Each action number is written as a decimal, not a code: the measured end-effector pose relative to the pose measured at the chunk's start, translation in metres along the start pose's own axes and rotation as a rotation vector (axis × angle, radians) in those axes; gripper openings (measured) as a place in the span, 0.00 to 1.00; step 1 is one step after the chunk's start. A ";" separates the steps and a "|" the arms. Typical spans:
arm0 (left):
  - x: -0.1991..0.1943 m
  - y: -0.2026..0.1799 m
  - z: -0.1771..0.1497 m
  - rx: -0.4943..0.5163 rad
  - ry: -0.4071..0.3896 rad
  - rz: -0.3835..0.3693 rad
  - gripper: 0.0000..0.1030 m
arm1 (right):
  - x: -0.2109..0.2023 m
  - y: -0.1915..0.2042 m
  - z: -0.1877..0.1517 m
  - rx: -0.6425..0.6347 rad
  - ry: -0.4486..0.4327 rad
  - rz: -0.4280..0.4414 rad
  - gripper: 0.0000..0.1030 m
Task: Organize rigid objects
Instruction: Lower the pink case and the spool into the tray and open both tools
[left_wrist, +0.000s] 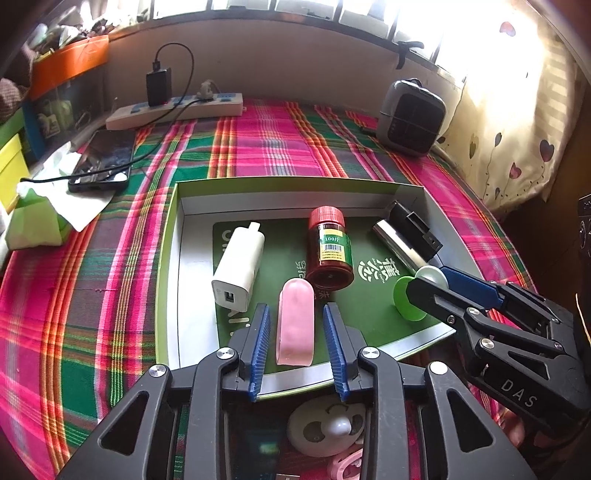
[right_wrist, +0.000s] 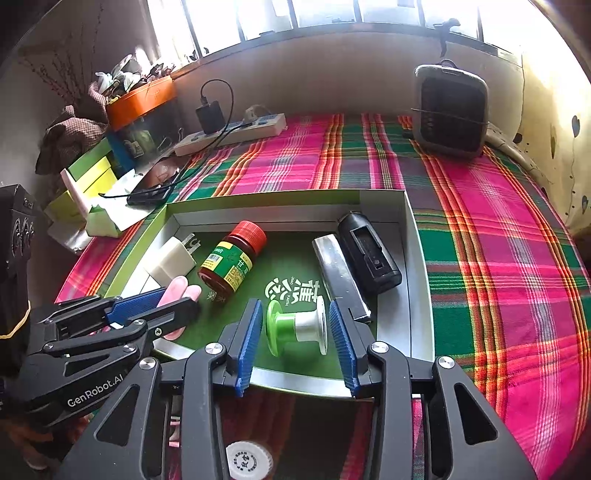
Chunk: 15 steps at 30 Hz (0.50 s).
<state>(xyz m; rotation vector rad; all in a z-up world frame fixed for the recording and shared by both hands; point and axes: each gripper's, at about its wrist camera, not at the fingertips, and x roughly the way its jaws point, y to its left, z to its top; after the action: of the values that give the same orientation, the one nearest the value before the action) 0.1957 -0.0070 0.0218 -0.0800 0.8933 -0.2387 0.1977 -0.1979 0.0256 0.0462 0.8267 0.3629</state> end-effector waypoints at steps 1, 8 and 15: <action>-0.002 0.001 0.000 -0.002 -0.002 0.002 0.29 | -0.001 0.000 0.000 0.002 -0.003 -0.001 0.40; -0.025 0.003 -0.005 -0.007 -0.043 -0.002 0.30 | -0.014 0.003 -0.004 0.008 -0.024 -0.002 0.41; -0.053 0.017 -0.021 -0.032 -0.077 -0.007 0.30 | -0.035 0.006 -0.012 0.013 -0.056 -0.010 0.41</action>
<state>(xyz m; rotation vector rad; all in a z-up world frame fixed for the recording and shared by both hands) 0.1507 0.0232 0.0458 -0.1209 0.8206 -0.2260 0.1656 -0.2051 0.0431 0.0642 0.7737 0.3452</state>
